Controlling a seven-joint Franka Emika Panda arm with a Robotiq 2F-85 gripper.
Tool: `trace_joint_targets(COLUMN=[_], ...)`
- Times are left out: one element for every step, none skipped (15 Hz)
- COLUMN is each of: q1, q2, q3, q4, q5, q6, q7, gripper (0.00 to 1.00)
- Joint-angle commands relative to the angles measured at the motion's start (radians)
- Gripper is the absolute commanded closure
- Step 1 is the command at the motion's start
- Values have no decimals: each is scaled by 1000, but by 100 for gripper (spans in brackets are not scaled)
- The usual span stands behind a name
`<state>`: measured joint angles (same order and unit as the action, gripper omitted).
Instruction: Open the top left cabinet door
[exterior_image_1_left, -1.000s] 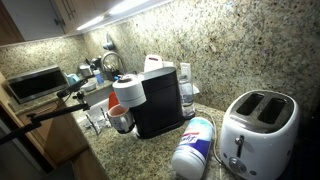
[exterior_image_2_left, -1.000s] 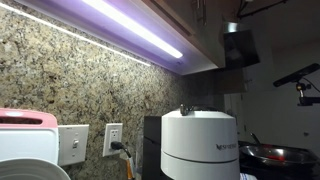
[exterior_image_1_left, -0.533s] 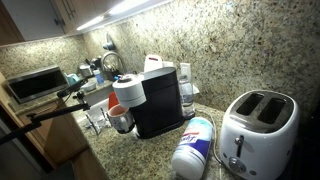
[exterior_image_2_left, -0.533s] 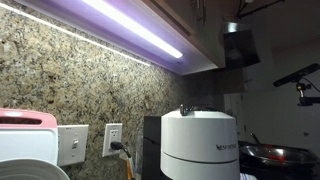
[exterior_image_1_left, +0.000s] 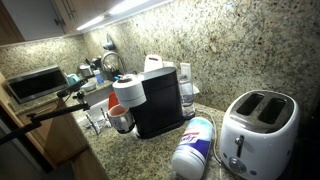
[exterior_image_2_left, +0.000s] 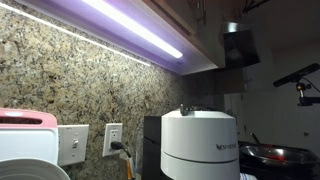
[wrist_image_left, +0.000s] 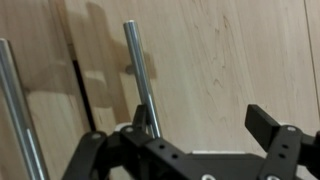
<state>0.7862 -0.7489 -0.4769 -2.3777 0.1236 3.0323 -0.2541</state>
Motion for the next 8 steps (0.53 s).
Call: trace_joint_targets(q1=[60, 57, 78, 88, 99, 107, 112, 140], q2=[-33, -26, -32, -32, -36, -36, -35, -40], q3=[-24, -27, -43, -53, -62, -68, -72, -86], q4=[-4, -4, -1, 0, 3, 4, 3, 3], q5=[29, 27, 27, 24, 24, 21, 18, 18], q6=[-33, -9, -8, 8, 4, 11, 21, 34], q7=[-36, -36, -46, -54, -59, -61, -65, -77], gripper=[0, 0, 0, 0, 0, 0, 0, 0])
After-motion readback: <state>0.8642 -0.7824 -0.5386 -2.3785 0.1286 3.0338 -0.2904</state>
